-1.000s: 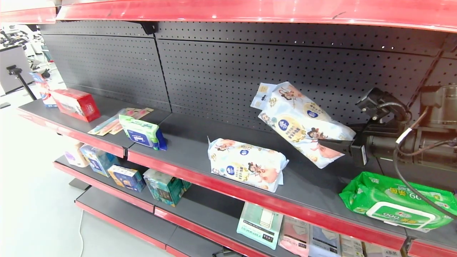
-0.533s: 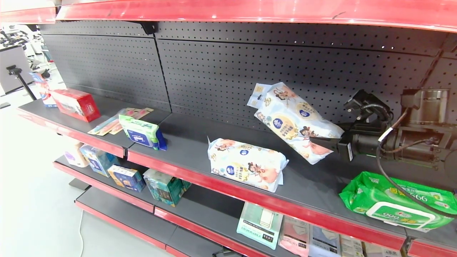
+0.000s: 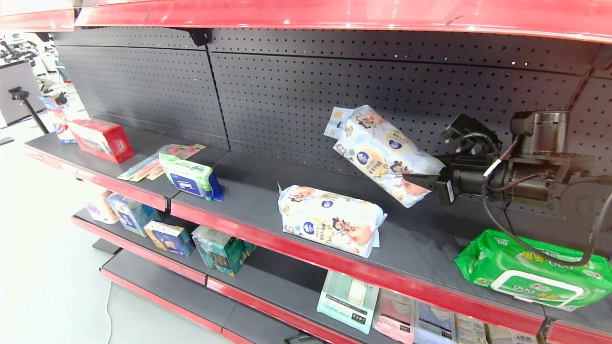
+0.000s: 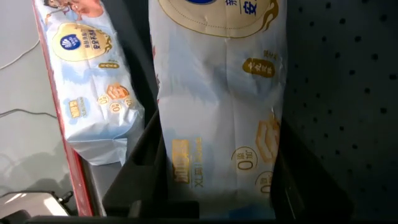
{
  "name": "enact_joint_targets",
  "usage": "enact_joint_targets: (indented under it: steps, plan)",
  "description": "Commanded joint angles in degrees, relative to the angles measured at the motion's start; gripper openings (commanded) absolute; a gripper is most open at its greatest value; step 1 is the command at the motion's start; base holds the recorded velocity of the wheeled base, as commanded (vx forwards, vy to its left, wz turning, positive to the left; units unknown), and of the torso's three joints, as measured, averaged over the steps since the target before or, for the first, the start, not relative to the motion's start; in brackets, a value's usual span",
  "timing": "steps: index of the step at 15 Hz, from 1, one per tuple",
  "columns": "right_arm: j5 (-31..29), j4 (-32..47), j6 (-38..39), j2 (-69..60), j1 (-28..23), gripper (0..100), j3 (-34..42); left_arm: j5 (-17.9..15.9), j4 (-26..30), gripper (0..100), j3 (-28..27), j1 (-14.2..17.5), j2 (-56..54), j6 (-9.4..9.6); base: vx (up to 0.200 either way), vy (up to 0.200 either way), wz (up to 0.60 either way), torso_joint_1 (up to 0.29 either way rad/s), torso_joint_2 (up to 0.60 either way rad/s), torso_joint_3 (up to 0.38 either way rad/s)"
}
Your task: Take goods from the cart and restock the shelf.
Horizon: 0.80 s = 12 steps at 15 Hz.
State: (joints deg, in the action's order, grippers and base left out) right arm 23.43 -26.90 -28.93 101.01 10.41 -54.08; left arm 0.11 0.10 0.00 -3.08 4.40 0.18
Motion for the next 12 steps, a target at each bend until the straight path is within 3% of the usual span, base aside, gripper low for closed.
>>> enact_joint_targets:
  steps: [1, 12]
  plan:
    - [1.2, 0.0, -1.0, 2.6, 0.0, 0, -1.5, 0.0, 0.0, 100, 0.0, 0.0, 0.1, -0.01, 0.000, 0.000, 0.00, 0.000, 0.00, 0.000]
    - [3.6, 0.0, -5.1, 7.4, -2.0, 0, -5.6, 0.0, 0.0, 100, 0.0, 0.0, 0.1, -0.01, 0.000, 0.000, 0.00, 0.000, 0.00, 0.000]
